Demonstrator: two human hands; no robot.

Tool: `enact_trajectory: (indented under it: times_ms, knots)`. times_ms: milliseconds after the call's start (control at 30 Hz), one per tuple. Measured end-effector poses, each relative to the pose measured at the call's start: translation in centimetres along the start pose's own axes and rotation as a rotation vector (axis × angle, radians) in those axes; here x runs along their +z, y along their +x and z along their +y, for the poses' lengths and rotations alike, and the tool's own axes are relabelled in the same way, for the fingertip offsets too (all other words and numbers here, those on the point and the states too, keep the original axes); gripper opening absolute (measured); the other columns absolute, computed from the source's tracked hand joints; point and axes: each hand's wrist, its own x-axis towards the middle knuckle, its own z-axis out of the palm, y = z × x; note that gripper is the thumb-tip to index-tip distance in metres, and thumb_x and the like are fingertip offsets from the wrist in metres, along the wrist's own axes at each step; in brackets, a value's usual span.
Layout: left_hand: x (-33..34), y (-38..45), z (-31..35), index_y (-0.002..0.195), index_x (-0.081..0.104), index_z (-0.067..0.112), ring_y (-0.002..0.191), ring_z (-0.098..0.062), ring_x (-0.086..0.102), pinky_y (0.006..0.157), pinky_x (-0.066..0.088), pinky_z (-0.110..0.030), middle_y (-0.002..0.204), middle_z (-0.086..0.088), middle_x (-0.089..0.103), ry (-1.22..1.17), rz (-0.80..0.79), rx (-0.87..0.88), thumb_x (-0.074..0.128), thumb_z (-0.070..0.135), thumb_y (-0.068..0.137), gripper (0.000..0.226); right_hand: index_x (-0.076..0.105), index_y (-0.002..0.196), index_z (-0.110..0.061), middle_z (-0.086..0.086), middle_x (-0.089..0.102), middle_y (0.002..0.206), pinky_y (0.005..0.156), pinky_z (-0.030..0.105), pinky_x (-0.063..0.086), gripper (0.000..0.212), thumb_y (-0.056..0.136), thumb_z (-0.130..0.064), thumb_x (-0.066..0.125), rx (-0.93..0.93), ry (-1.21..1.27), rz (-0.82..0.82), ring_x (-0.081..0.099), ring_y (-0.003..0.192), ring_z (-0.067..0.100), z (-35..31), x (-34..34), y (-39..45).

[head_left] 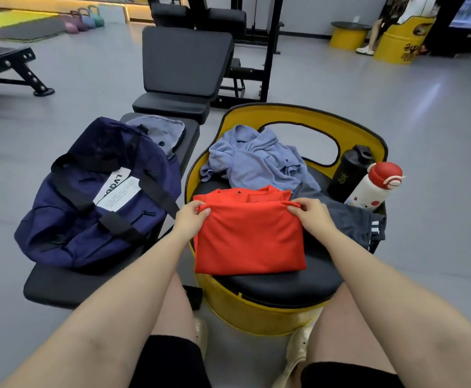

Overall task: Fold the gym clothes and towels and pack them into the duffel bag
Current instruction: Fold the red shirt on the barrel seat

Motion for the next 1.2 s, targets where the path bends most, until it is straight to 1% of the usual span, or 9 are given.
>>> enact_trajectory:
  times_ms: [67,167,267,367,567,700,767,900,1200]
  knots:
    - [0.4,1.5,0.8,0.113,0.062,0.004,0.095,-0.019,0.056,0.077,0.039,-0.020,0.099,-0.006,0.062,0.002,0.044,0.002,0.058,0.018,0.093,0.024,0.070,0.112,-0.011,0.008,0.070,0.111,0.081,0.023,0.040,0.024,0.092,-0.020,0.061,0.011,0.002,0.017,0.061,0.107,0.022,-0.4,0.6,2.1]
    - [1.1,3.9,1.5,0.108,0.064,0.002,0.087,-0.016,0.052,0.062,0.033,-0.018,0.083,-0.002,0.059,0.010,0.117,0.003,0.056,0.018,0.094,0.022,0.070,0.111,-0.011,0.008,0.071,0.105,0.072,0.022,0.038,0.022,0.094,-0.019,0.059,0.018,-0.009,0.037,0.062,0.102,0.022,-0.6,1.5,5.1]
    - [1.6,6.4,1.3,0.107,0.065,0.006,0.098,-0.025,0.060,0.080,0.040,-0.026,0.099,-0.010,0.067,0.009,0.179,-0.012,0.057,0.023,0.093,0.023,0.070,0.109,-0.012,0.009,0.070,0.099,0.070,0.025,0.038,0.022,0.095,-0.021,0.057,0.027,-0.034,0.061,0.061,0.098,0.023,-0.3,2.4,7.7]
    - [2.5,8.4,0.8,0.109,0.064,0.006,0.095,-0.022,0.058,0.073,0.034,-0.022,0.100,-0.007,0.065,0.015,0.211,-0.033,0.056,0.023,0.094,0.024,0.070,0.105,-0.013,0.007,0.069,0.094,0.069,0.029,0.041,0.020,0.095,-0.023,0.056,0.043,-0.070,0.070,0.062,0.096,0.025,0.5,3.8,10.1]
    - [4.8,9.8,-1.9,0.117,0.056,0.005,0.109,-0.029,0.056,0.087,0.038,-0.029,0.115,-0.014,0.061,-0.006,0.218,-0.051,0.053,0.016,0.096,0.024,0.056,0.125,-0.010,0.011,0.059,0.125,0.094,0.038,0.038,0.033,0.096,-0.025,0.054,-0.037,-0.534,0.135,0.051,0.116,0.030,1.3,6.5,10.8]
    - [6.7,8.4,-1.1,0.133,0.048,0.008,0.127,-0.028,0.042,0.105,0.031,-0.035,0.134,-0.012,0.049,0.341,0.331,0.318,0.050,0.011,0.094,0.039,0.061,0.119,-0.003,0.016,0.059,0.126,0.102,0.045,0.037,0.037,0.094,-0.025,0.047,-0.402,-0.546,0.215,0.054,0.118,0.033,1.7,10.3,8.6]
    - [8.2,7.3,-1.1,0.143,0.038,0.010,0.141,-0.024,0.027,0.113,0.020,-0.034,0.149,-0.007,0.037,0.505,0.146,0.463,0.035,0.023,0.099,0.045,0.062,0.122,-0.004,0.014,0.059,0.130,0.106,0.045,0.037,0.046,0.094,-0.031,0.037,-0.494,-0.531,0.083,0.054,0.123,0.031,1.6,12.5,7.6]
    - [10.3,6.2,-3.7,0.152,0.010,0.020,0.147,-0.012,0.000,0.118,0.004,-0.034,0.160,0.006,0.008,0.819,-0.051,0.422,-0.005,0.048,0.088,0.072,0.058,0.129,-0.007,0.010,0.056,0.136,0.110,0.042,0.032,0.052,0.094,-0.034,0.032,-0.447,-0.653,-0.001,0.050,0.129,0.028,3.5,14.1,6.9]
    - [7.9,6.6,-6.0,0.152,0.006,0.023,0.147,-0.012,0.000,0.119,0.007,-0.039,0.160,0.006,0.000,0.730,-0.013,0.131,0.016,0.036,0.103,0.052,0.051,0.137,-0.007,0.012,0.047,0.144,0.113,0.038,0.014,0.056,0.096,-0.039,0.027,-0.290,-0.659,0.052,0.041,0.135,0.030,5.2,13.3,6.7]
